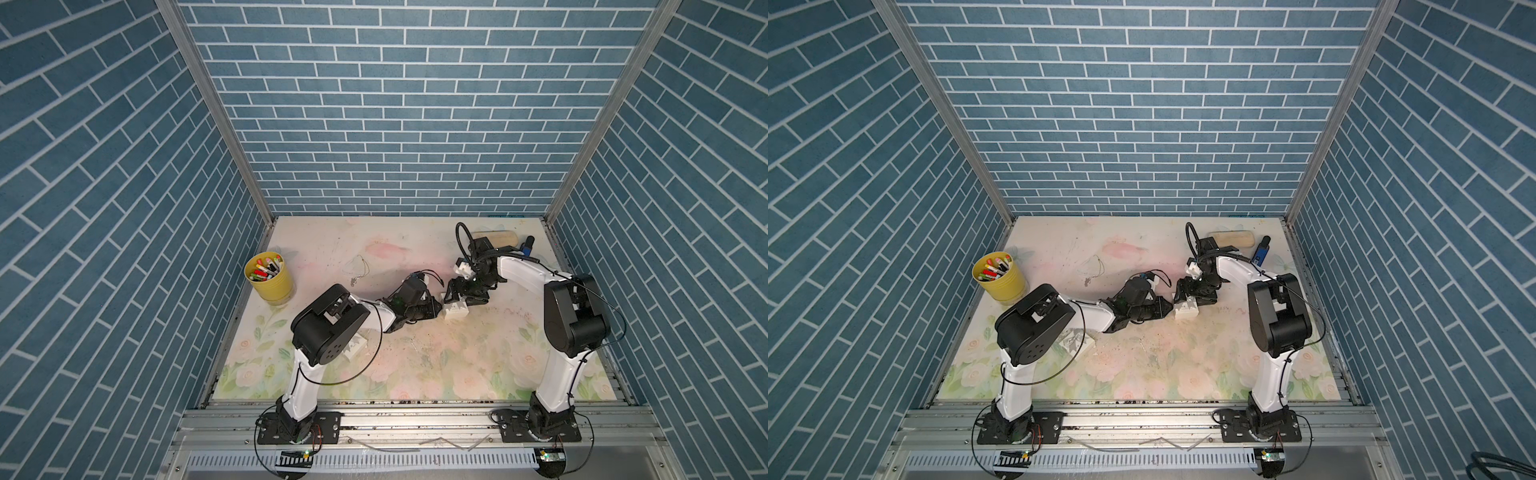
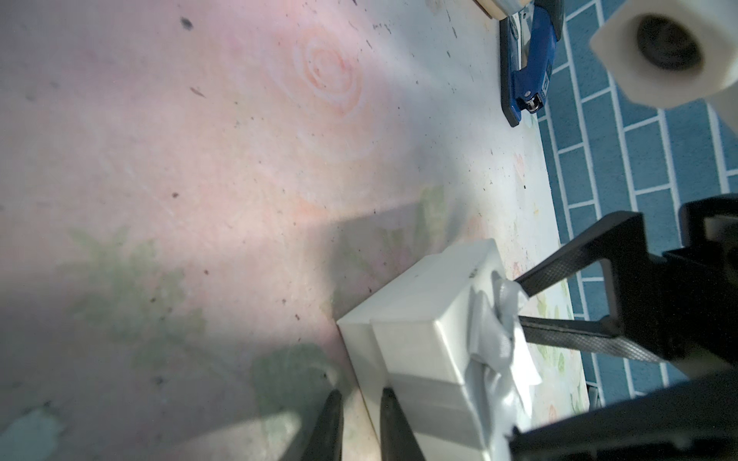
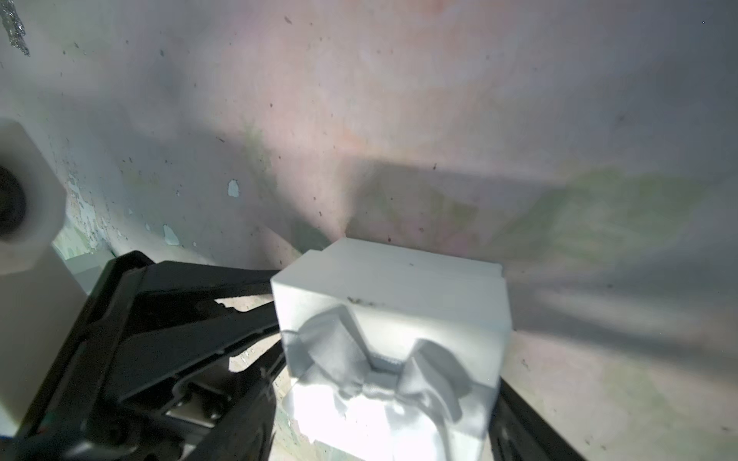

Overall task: Take the necklace out of the lift-off lid jewelry box
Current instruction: Close the lid on the jewelry box, then move the jewelry box to the center of the board.

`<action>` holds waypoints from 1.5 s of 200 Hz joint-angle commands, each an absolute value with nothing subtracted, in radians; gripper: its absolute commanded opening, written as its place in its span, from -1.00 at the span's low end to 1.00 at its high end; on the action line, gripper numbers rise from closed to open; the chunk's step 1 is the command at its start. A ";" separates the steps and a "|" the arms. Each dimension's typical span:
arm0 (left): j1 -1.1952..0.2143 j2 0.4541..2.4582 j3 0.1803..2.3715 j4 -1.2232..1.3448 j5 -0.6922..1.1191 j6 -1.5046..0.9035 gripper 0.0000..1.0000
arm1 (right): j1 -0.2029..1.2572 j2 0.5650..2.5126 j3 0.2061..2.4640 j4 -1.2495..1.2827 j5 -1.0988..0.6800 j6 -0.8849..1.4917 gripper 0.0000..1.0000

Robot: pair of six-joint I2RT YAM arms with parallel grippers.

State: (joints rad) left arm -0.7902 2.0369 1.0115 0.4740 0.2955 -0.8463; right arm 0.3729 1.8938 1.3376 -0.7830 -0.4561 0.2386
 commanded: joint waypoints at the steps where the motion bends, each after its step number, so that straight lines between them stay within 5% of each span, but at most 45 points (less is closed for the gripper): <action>1: -0.801 2.060 1.028 0.486 0.311 -0.845 -0.60 | 0.388 1.867 1.336 -0.795 -0.521 0.241 0.56; 39: -0.801 2.056 1.021 0.485 0.307 -0.841 -0.60 | 0.388 1.888 1.331 -0.806 -0.464 0.242 0.24; 142: -0.733 1.953 0.994 0.350 0.260 -0.756 -0.37 | 0.388 1.939 1.358 -0.803 -0.250 0.245 0.36; 240: -0.549 1.718 0.995 0.012 0.149 -0.567 -0.29 | 0.289 2.114 1.649 -0.798 -0.161 0.121 0.45; 300: -0.459 1.449 0.982 -0.547 -0.302 -0.542 0.92 | 0.290 1.994 1.698 -0.862 -0.188 0.095 0.54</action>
